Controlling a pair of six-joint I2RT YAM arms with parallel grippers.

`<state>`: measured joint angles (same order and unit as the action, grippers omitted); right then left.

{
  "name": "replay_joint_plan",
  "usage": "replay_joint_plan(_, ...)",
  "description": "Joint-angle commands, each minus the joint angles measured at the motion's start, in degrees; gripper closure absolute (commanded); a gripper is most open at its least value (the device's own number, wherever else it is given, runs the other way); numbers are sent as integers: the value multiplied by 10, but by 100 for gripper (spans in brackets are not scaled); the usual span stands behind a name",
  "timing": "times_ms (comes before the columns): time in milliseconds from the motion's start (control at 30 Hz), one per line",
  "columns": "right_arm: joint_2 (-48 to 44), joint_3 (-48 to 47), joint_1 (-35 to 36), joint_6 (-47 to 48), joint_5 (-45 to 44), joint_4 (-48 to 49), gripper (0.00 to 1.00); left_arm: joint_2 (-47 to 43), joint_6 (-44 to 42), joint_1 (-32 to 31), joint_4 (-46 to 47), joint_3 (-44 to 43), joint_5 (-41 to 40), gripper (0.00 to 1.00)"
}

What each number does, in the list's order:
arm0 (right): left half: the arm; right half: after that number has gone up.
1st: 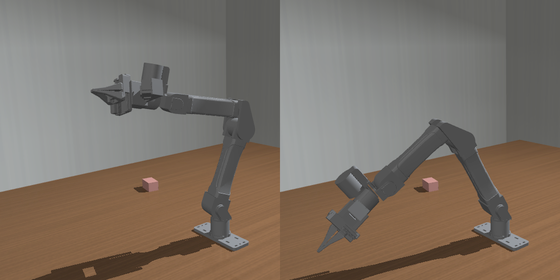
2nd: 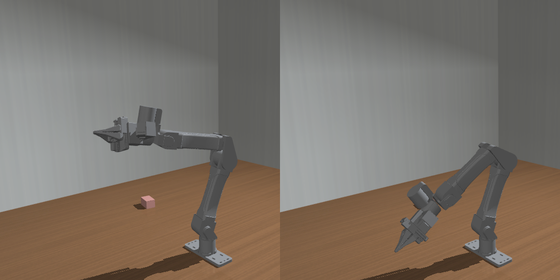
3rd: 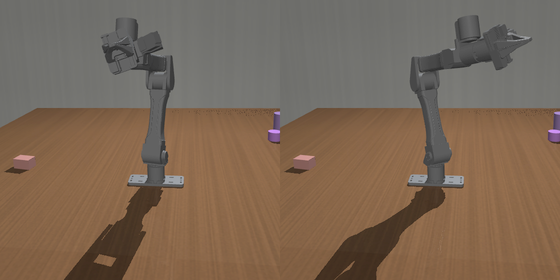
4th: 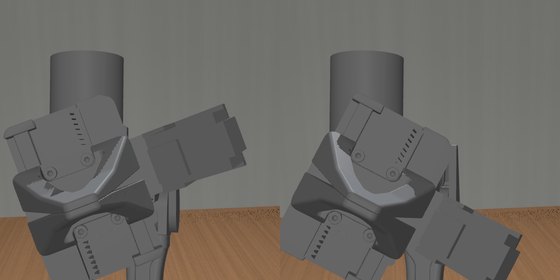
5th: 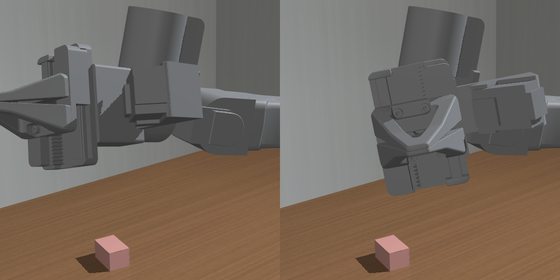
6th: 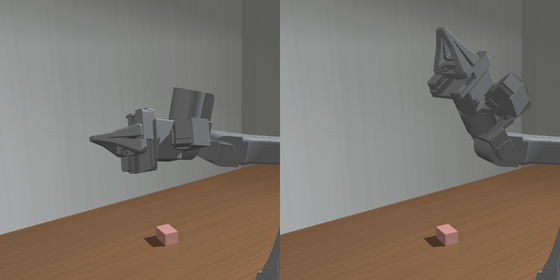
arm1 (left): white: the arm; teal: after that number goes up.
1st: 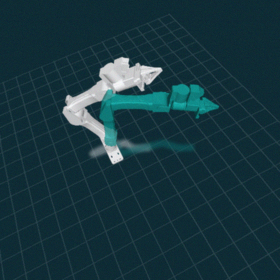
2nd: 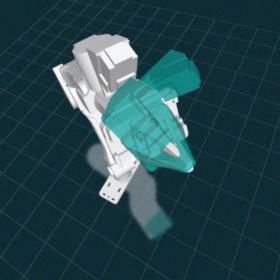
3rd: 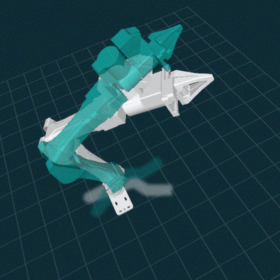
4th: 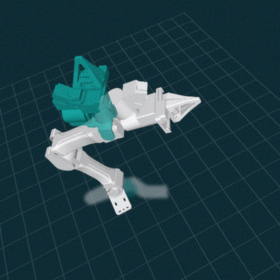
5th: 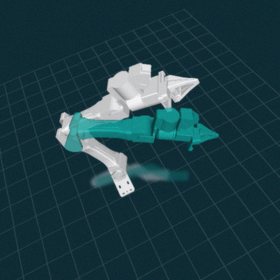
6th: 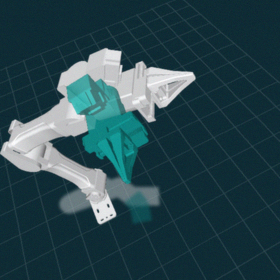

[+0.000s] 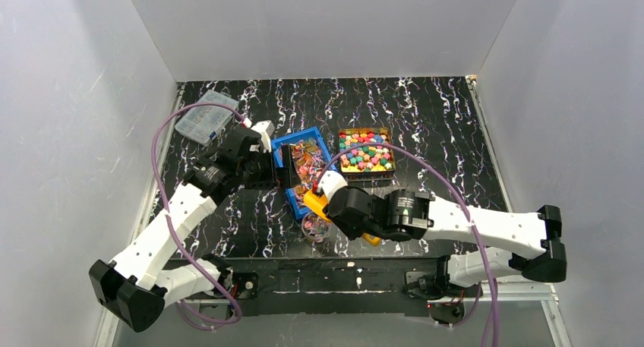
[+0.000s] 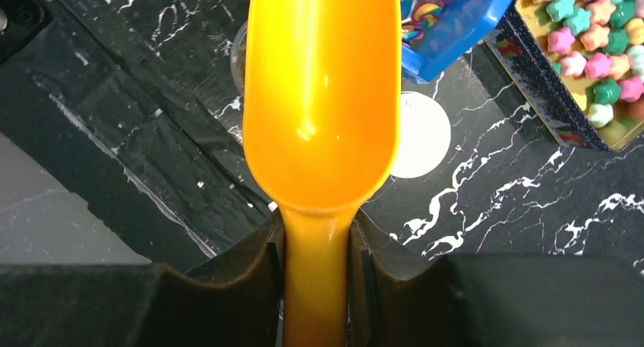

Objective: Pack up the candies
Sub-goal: Scoop the fake candies from the storage box.

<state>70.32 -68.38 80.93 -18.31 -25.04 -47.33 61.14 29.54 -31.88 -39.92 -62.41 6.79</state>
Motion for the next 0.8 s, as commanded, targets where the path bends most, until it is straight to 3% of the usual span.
replay_joint_plan(0, 22, -51, -36, -22, 26, -51, 99, 12, -11, 32, 39, 12, 8, 2)
replay_joint_plan(333, 59, -74, -83, -35, 68, -71, 99, 94, -2, 113, 83, 12, 81, 15)
replay_joint_plan(767, 52, -51, -106, -46, 92, -48, 99, 204, 38, 143, 120, -3, 117, 43)
